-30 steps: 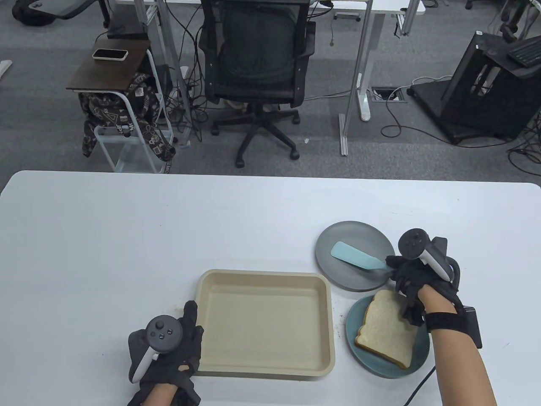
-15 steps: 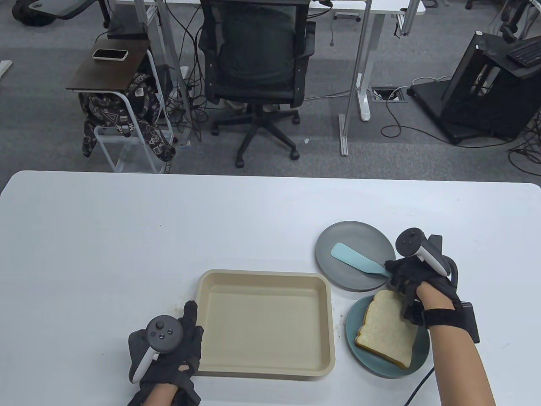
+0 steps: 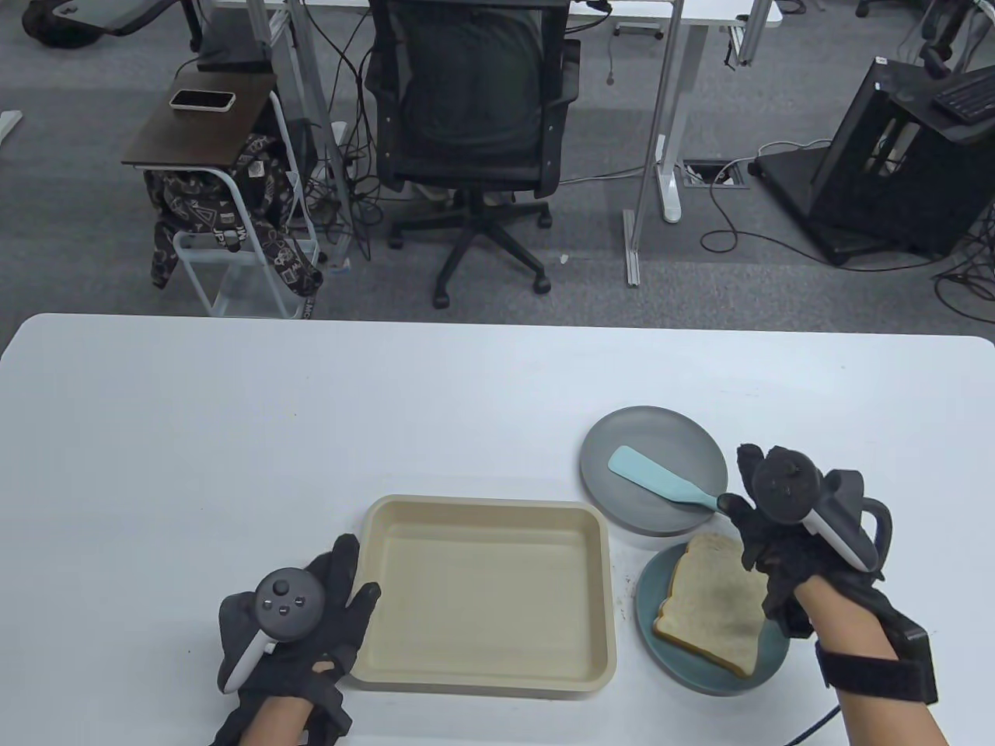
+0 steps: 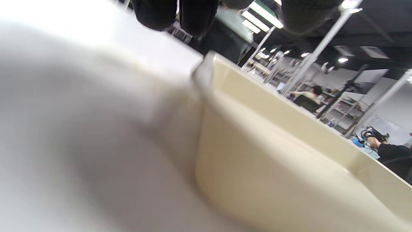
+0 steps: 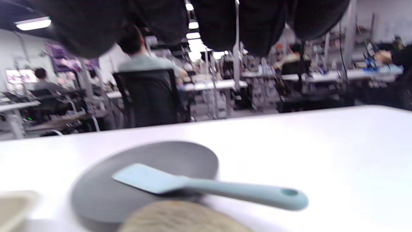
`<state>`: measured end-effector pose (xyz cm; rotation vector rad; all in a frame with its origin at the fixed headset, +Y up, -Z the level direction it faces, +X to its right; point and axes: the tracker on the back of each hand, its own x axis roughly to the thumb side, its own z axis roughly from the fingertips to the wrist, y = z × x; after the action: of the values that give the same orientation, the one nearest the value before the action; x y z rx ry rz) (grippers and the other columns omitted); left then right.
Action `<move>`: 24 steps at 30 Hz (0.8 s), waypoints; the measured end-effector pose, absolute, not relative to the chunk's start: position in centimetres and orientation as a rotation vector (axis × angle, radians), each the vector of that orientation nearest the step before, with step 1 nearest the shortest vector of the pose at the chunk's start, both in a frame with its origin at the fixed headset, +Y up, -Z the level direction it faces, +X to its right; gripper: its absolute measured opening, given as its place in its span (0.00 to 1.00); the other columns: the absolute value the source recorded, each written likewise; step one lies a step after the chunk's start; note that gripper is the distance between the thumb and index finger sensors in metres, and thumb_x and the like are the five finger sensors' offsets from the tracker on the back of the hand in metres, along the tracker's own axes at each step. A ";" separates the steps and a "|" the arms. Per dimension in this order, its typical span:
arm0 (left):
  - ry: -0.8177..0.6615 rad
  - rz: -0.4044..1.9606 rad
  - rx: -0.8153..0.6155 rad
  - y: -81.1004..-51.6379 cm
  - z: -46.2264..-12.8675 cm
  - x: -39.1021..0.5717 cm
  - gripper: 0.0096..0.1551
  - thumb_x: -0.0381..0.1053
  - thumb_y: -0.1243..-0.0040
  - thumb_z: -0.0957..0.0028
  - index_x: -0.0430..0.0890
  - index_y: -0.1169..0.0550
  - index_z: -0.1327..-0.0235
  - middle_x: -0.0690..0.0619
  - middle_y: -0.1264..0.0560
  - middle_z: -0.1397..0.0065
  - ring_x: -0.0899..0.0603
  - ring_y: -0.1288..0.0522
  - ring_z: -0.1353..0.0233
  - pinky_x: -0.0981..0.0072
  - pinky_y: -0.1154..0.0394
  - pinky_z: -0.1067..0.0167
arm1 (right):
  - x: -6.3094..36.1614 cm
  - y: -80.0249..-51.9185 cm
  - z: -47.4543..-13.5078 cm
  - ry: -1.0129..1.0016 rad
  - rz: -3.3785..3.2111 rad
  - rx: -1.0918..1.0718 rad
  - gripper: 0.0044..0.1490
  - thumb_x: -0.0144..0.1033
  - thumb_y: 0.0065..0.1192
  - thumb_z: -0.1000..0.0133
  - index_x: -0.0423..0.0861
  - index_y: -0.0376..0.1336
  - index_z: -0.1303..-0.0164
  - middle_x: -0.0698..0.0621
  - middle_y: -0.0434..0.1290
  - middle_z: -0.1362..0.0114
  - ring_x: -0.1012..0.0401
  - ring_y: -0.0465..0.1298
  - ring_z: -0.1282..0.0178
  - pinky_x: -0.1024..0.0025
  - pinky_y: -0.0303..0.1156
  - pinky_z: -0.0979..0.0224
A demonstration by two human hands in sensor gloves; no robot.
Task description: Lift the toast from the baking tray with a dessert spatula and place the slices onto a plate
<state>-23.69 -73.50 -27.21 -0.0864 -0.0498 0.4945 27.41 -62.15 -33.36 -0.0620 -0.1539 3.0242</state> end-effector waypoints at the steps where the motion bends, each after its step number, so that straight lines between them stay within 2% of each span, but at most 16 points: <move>1: -0.071 0.449 -0.031 -72.4 -27.2 -23.4 0.46 0.71 0.51 0.38 0.53 0.48 0.13 0.46 0.48 0.09 0.28 0.50 0.12 0.15 0.58 0.29 | 26.5 -61.7 -31.9 -0.223 3.022 -0.025 0.50 0.63 0.57 0.53 0.51 0.52 0.23 0.39 0.53 0.17 0.35 0.58 0.21 0.28 0.55 0.26; 6: -0.157 0.303 0.084 -68.2 -26.8 -21.0 0.52 0.82 0.53 0.42 0.59 0.52 0.11 0.48 0.61 0.06 0.25 0.63 0.11 0.13 0.64 0.31 | 22.2 -61.7 -26.0 -0.469 3.017 0.090 0.56 0.73 0.52 0.55 0.53 0.48 0.20 0.39 0.49 0.15 0.33 0.53 0.19 0.25 0.52 0.26; 11: -0.240 0.237 0.164 -65.7 -25.8 -18.5 0.55 0.85 0.56 0.44 0.61 0.54 0.11 0.50 0.66 0.06 0.24 0.68 0.13 0.12 0.67 0.32 | 17.6 -64.1 -22.4 -0.593 3.025 0.152 0.59 0.77 0.49 0.56 0.54 0.45 0.19 0.39 0.45 0.13 0.31 0.49 0.18 0.23 0.48 0.26; 17: -0.284 0.188 0.189 -66.4 -24.6 -16.8 0.57 0.88 0.58 0.45 0.63 0.57 0.11 0.51 0.71 0.07 0.23 0.74 0.15 0.11 0.69 0.34 | 13.8 -67.1 -20.9 -0.570 2.976 0.189 0.63 0.83 0.43 0.59 0.57 0.40 0.18 0.40 0.38 0.13 0.30 0.41 0.18 0.19 0.40 0.29; 24: -0.304 0.238 0.157 -68.4 -24.1 -16.2 0.57 0.88 0.58 0.46 0.64 0.57 0.11 0.50 0.70 0.07 0.24 0.74 0.15 0.10 0.70 0.35 | 11.7 -69.8 -20.4 -0.614 2.973 0.262 0.64 0.87 0.37 0.60 0.60 0.36 0.18 0.42 0.33 0.12 0.30 0.36 0.18 0.17 0.35 0.31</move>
<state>-16.18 -68.40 -24.10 0.1574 -0.3039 0.2377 11.66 -69.77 -20.35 0.2623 -0.6143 2.9727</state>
